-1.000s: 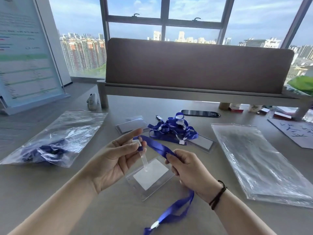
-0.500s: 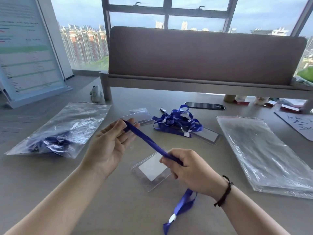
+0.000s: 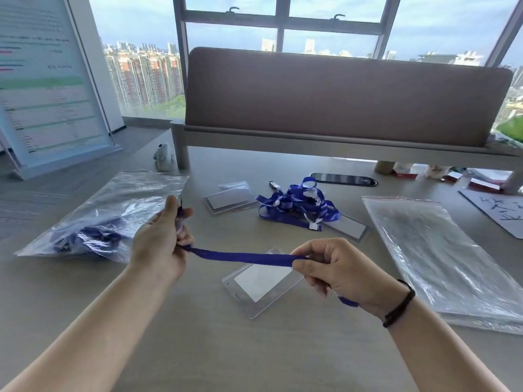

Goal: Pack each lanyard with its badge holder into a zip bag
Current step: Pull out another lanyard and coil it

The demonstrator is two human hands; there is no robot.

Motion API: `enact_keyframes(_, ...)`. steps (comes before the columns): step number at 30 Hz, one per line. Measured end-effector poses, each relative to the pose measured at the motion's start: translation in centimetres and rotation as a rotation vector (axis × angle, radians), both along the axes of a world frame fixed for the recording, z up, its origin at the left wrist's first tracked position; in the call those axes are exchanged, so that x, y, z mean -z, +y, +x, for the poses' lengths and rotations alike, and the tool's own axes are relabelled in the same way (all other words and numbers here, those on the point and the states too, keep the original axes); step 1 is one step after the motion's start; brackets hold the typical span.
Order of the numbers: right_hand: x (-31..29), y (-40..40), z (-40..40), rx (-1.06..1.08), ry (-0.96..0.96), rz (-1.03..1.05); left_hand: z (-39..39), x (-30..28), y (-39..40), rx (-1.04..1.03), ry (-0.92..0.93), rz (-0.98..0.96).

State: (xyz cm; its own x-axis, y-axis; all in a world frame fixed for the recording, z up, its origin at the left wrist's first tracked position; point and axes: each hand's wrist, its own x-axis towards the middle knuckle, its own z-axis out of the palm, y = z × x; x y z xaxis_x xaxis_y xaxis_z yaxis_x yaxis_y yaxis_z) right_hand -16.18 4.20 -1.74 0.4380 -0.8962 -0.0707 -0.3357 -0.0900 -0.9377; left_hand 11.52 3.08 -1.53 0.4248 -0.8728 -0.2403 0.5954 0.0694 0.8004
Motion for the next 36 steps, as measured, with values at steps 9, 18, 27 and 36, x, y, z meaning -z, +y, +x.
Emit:
enact_keyframes(9,0.0,1.9,2.9,-0.090,0.196,-0.335,-3.6,-1.0,2.6,0.684,-0.201,0.130)
enact_keyframes(18,0.2,2.6,4.7,0.111,0.379,-0.495,-4.5,-0.2,4.5,1.176,-0.415,-0.140)
enact_keyframes(27,0.9,1.9,4.0,0.290,0.239,-0.492,-5.8,0.2,4.3,0.952,-0.465,-0.015)
enact_keyframes(36,-1.1,1.8,2.0,0.030,-0.394,0.227,-5.2,-0.8,4.2,0.922,-0.499,0.067)
